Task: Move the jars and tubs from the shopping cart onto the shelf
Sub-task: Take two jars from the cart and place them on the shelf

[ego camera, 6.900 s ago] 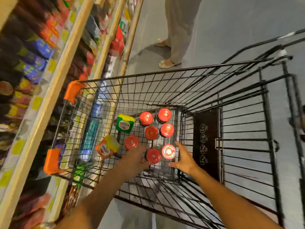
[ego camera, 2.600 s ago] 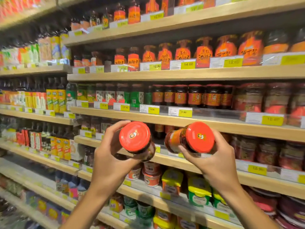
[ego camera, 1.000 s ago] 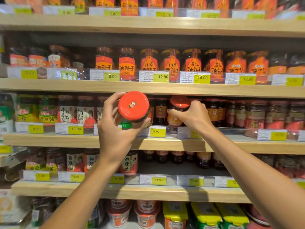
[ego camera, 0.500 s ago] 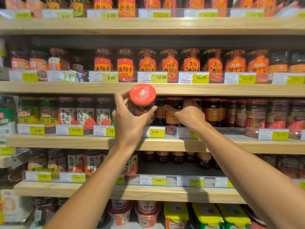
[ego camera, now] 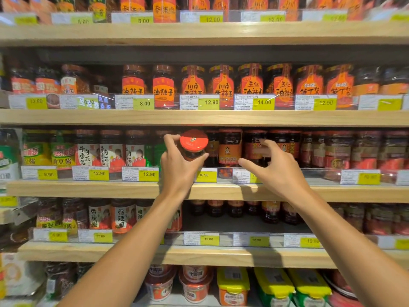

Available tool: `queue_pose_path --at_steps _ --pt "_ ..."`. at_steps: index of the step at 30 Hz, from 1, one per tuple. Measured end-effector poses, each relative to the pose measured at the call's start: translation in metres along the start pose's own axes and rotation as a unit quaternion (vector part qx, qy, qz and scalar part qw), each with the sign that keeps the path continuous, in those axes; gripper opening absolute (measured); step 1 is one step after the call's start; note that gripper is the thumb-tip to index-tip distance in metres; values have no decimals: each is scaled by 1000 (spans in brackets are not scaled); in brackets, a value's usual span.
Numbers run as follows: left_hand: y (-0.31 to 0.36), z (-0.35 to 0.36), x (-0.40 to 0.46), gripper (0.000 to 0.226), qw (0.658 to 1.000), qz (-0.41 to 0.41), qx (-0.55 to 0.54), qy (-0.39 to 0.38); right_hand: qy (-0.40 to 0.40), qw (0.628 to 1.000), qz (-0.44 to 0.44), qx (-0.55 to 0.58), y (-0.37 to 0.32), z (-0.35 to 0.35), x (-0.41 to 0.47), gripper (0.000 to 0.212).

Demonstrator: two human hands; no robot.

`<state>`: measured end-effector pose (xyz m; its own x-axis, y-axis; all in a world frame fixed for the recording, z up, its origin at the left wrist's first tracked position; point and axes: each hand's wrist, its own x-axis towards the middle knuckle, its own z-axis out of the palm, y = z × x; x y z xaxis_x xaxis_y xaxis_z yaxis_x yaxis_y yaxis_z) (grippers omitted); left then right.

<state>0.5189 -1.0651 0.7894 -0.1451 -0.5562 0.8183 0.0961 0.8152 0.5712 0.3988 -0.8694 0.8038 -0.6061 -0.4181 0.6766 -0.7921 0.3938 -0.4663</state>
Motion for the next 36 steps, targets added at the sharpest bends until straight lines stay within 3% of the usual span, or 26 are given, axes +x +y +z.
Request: queue_pose_path --at_steps 10,15,19,24,36 --pt "24 12 31 69 984 -72 161 -22 31 998 -13 53 20 -22 -33 79" --pt "21 9 22 60 972 -61 207 -95 22 998 -6 54 23 -19 -43 82" --pt "22 -15 -8 86 971 5 202 -129 6 999 -27 40 16 -17 -51 77" --pt "12 -62 -41 69 965 144 140 -168 -6 998 -59 -3 12 -22 -63 72" --pt "6 -77 -68 70 883 267 142 -357 -56 987 -84 -125 22 -48 -121 69"
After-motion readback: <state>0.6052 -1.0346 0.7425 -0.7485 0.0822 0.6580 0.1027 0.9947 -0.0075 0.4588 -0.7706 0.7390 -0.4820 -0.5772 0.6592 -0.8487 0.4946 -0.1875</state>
